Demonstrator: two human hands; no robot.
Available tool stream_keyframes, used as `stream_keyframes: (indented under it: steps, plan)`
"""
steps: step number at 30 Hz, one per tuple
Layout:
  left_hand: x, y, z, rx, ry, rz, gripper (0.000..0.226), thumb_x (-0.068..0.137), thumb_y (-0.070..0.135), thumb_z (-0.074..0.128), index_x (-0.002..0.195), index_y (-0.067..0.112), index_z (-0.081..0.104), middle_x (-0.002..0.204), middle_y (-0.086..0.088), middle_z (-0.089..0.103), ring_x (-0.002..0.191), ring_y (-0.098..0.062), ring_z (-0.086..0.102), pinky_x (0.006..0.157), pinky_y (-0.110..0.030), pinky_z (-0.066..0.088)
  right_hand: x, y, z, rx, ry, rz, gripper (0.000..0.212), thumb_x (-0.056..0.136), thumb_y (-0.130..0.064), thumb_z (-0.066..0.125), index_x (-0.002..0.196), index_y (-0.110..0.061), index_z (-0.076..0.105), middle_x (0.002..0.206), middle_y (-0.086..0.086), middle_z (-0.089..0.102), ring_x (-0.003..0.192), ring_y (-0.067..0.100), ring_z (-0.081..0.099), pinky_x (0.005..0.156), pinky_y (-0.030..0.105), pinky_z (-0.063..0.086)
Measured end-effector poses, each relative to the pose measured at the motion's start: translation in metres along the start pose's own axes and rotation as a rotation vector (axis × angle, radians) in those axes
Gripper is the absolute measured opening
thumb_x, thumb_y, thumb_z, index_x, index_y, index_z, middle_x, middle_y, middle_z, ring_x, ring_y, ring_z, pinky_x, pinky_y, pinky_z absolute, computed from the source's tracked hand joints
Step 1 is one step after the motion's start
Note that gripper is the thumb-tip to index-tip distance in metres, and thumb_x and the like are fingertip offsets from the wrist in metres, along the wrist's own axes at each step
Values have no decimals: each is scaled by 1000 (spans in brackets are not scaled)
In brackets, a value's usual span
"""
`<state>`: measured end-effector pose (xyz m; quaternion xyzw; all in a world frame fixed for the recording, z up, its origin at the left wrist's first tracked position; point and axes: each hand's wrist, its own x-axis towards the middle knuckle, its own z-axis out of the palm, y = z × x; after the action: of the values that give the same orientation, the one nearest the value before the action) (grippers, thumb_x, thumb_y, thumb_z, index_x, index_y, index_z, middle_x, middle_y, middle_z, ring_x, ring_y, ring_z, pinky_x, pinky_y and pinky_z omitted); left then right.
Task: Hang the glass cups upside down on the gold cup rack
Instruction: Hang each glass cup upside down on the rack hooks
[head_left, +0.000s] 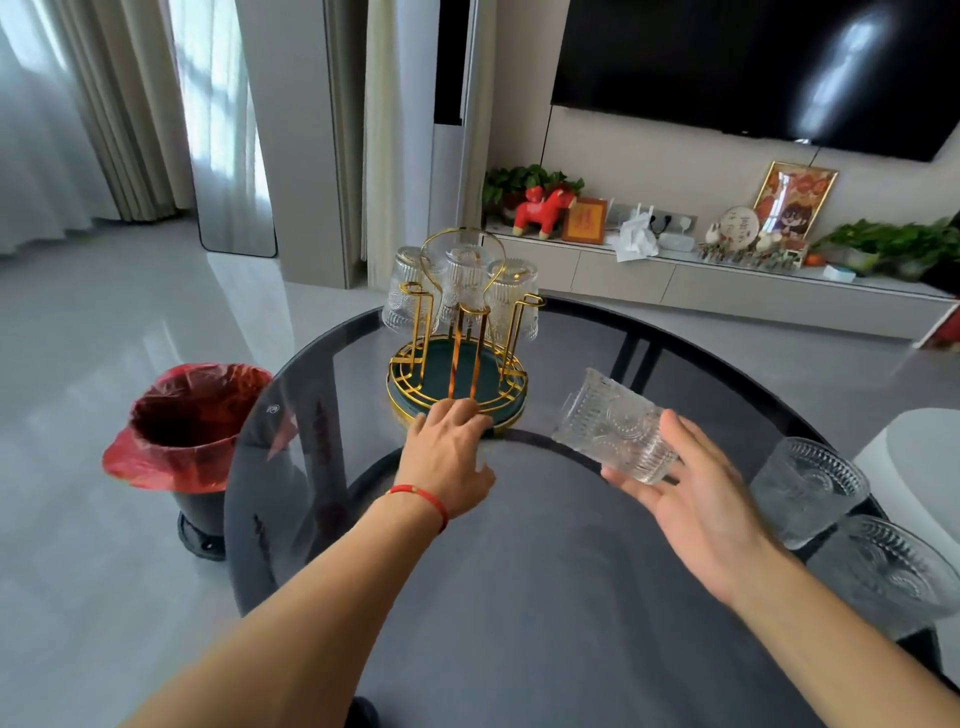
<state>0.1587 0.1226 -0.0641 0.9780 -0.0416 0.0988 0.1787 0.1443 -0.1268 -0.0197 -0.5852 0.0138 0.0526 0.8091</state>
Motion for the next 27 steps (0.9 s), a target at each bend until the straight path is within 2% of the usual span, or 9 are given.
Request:
stream_keyframes:
  steps: [4,7,10,13,15,18,19,22,27]
  plan:
    - [2,12,4,-70,39,34,59,81,30,71,138,19,60,137,-6,53,128,-26,42,107,-41,45,0,-18,26,-50,18,-166,47,88,-42,69,131,-23,68,141,5,67,128,25,66,80,36,65]
    - [-1,18,5,-95,-9,61,60,82,31,71,140,21,57,143,-5,51,131,-26,41,107,-42,46,13,-39,59,-156,17,-302,53,89,-39,73,139,-26,62,124,-15,73,122,7,68,88,44,65]
    - [-4,18,3,-13,-21,70,57,86,29,65,141,23,55,147,-4,51,135,-27,40,112,-46,40,31,-62,101,-246,21,-372,38,94,-32,76,128,-24,60,109,-9,79,106,8,75,97,53,61]
    - [-6,13,1,49,28,5,63,87,26,61,147,23,45,156,-4,42,144,-31,30,119,-53,27,46,-83,143,-489,21,-522,54,89,-42,78,136,-24,58,134,3,69,122,20,67,104,53,56]
    - [-9,8,1,50,-24,-30,73,88,24,60,154,23,32,165,-5,29,152,-34,18,122,-58,20,54,-90,165,-657,-22,-648,64,88,-44,78,144,-21,57,144,4,63,130,18,60,104,40,55]
    - [-12,1,-3,48,-118,-10,78,90,19,57,159,24,22,169,0,19,156,-33,5,123,-58,20,64,-88,188,-837,-58,-767,68,89,-39,78,149,-16,57,152,5,60,130,9,54,84,-2,37]
    - [-12,-1,-3,49,-137,-2,77,90,18,57,159,24,23,170,0,17,157,-32,3,123,-58,21,67,-84,193,-885,-52,-778,69,89,-39,79,149,-15,56,152,5,60,132,12,55,80,-3,34]
    - [-13,-4,-5,46,-151,9,75,90,17,57,158,23,26,170,1,16,157,-30,1,122,-59,22,76,-68,200,-965,-6,-766,70,86,-40,81,147,-13,57,145,7,64,127,20,60,85,15,42]
    - [-13,-5,-7,15,-161,15,73,91,17,58,157,22,28,169,1,18,157,-31,1,118,-59,28,93,-47,202,-1040,14,-709,62,81,-45,82,134,-17,68,137,5,70,123,19,62,88,23,44]
